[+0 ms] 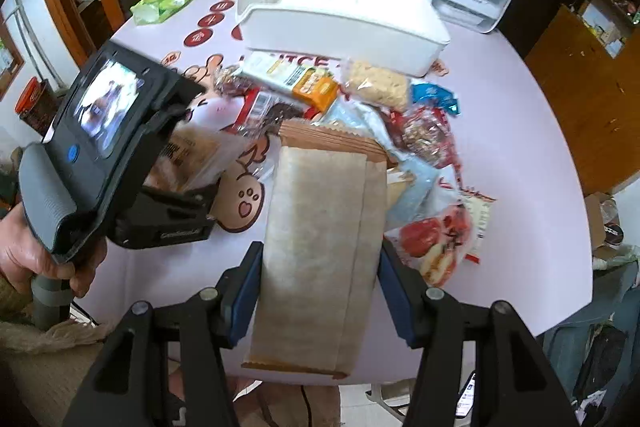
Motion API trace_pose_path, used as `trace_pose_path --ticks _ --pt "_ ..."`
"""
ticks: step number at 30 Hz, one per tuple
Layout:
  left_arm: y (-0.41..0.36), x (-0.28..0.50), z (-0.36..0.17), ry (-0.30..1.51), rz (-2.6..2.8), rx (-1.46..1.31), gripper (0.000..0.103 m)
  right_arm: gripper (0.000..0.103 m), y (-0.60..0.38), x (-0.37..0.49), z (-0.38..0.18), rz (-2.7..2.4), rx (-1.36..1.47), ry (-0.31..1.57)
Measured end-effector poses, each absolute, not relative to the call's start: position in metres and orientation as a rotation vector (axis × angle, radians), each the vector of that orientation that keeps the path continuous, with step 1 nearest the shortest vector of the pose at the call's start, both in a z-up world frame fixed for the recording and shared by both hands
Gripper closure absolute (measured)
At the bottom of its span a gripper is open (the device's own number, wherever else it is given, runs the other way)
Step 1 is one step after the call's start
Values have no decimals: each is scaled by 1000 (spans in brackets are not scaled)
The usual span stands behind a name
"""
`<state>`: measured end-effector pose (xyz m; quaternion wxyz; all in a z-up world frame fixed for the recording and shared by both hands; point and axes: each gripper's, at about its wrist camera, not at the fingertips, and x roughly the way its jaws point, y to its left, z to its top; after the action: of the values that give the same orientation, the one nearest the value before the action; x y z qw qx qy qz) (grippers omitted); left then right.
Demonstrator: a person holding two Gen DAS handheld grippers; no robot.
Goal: Organize snacks
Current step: 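Lift the bread loaf with the right gripper while the left lifts the fried-snack bag, then lower the loaf into the white tray with the right gripper while the left releases its bag there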
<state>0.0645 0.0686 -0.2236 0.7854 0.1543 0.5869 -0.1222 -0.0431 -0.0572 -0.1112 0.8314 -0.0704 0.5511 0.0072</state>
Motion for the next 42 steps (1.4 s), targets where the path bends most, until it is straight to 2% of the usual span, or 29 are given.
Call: trace_pose_path --ticks 6,10,20,24,27,33,38,40,42 --pt "85 59 -216 1288 -302 254 29 47 -67 -43 -101 -13 -152 1151" --pt "91 56 -183 1251 -332 200 30 47 -82 -28 -91 0 -122 1132" --pt "78 74 -45 954 -296 176 30 46 -128 76 0 49 -118 917" --pt "58 110 4 876 -258 169 30 46 -143 128 33 69 -136 815" --pt "40 145 27 833 -217 167 29 46 -157 174 38 75 -115 784" --pt "10 218 31 817 -123 134 27 46 -174 264 -4 95 -70 880" --pt "1 277 -5 875 -44 105 22 45 -176 311 -59 148 -35 1006" --pt "-1 292 -21 914 -42 73 19 40 -177 317 -74 171 1 1025" --pt "-1 311 -42 982 -49 39 17 20 -178 320 -84 167 18 1010"
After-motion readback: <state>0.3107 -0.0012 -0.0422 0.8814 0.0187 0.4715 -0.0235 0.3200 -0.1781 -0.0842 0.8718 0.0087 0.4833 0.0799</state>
